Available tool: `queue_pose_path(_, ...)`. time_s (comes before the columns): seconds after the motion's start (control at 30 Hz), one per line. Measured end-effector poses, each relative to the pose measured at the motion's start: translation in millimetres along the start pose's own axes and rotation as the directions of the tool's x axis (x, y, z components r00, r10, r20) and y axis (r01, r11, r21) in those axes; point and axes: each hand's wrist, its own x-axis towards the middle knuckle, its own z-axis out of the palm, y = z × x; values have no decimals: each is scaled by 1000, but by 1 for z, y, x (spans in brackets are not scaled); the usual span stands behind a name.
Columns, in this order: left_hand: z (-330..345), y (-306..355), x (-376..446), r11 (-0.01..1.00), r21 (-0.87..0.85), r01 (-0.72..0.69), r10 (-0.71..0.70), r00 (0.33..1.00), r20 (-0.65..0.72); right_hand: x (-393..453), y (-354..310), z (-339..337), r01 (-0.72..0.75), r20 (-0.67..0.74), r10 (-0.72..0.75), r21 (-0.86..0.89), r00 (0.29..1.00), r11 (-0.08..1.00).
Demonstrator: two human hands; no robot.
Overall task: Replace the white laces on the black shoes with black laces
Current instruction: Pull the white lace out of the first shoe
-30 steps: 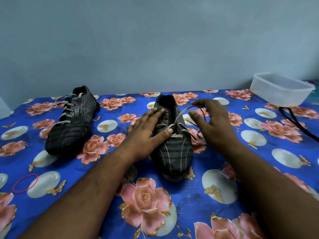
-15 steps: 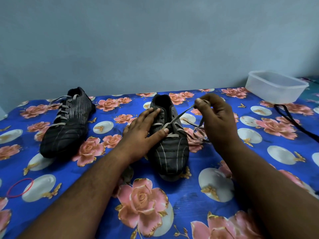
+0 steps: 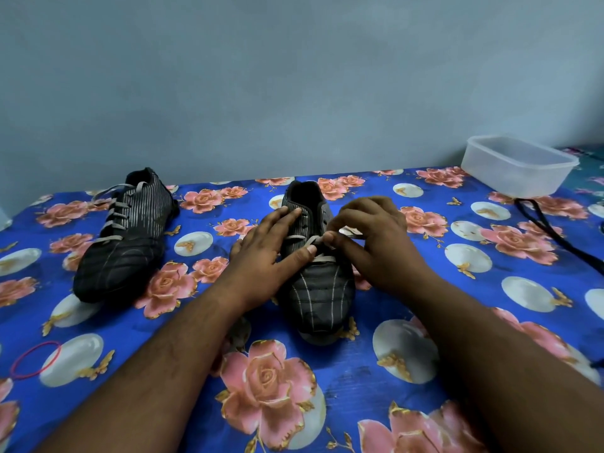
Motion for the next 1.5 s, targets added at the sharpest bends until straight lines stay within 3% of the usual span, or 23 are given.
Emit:
queue_pose_path(0.2, 0, 1, -1, 1000, -15, 4, -4, 1000, -13, 5, 0, -12, -59, -268, 145, 305, 953, 951)
queue_pose_path(0.3, -1, 2, -2, 1000, -12, 6, -6, 1000, -10, 4, 6, -13, -105, -289, 167, 217, 943, 970)
queue_pose_path(0.47, -1, 2, -1, 1000, -2, 5, -5, 1000, 2, 0, 4, -7, -121, -117, 124, 34, 985, 992)
queue_pose_path(0.57, 0, 1, -1, 1000, 3, 3, -3, 1000, -2, -1, 0, -3, -85, 14, 86, -13, 996, 996)
queue_pose_path(0.67, 0, 1, 0, 1000, 1, 5, -5, 1000, -2, -1, 1, 0, -66, 57, 66, -12, 996, 998)
queue_pose_path(0.77, -1, 1, 0, 1000, 18, 3, -3, 1000, -11, 1, -6, -6, -129, 65, 117, 232, 991, 964)
queue_pose_path(0.87, -2, 2, 0, 999, 32, -2, 3, 1000, -14, 5, -15, -22, -191, -6, 228, 527, 974, 828)
queue_pose_path(0.93, -2, 3, -1, 999, 32, -5, 5, 1000, -16, 8, -11, -29, -208, -76, 314, 601, 946, 771)
queue_pose_path(1.1, -1, 2, 0, 999, 39, -28, 31, 996, -87, 10, 5, -33, -293, -171, 439, 530, 882, 796)
queue_pose_path(1.23, 0, 1, 3, 997, 32, -67, 72, 975, -210, 9, 18, -32, -368, -240, 465, 357, 852, 859)
queue_pose_path(1.37, 0, 6, 4, 991, 38, -129, 134, 946, -295, 6, 25, -24, -533, -100, 533, 30, 840, 846)
queue_pose_path(1.5, 1, 10, 3, 985, 36, -168, 170, 925, -339, 3, 18, -11, -336, 17, 336, 72, 942, 939)
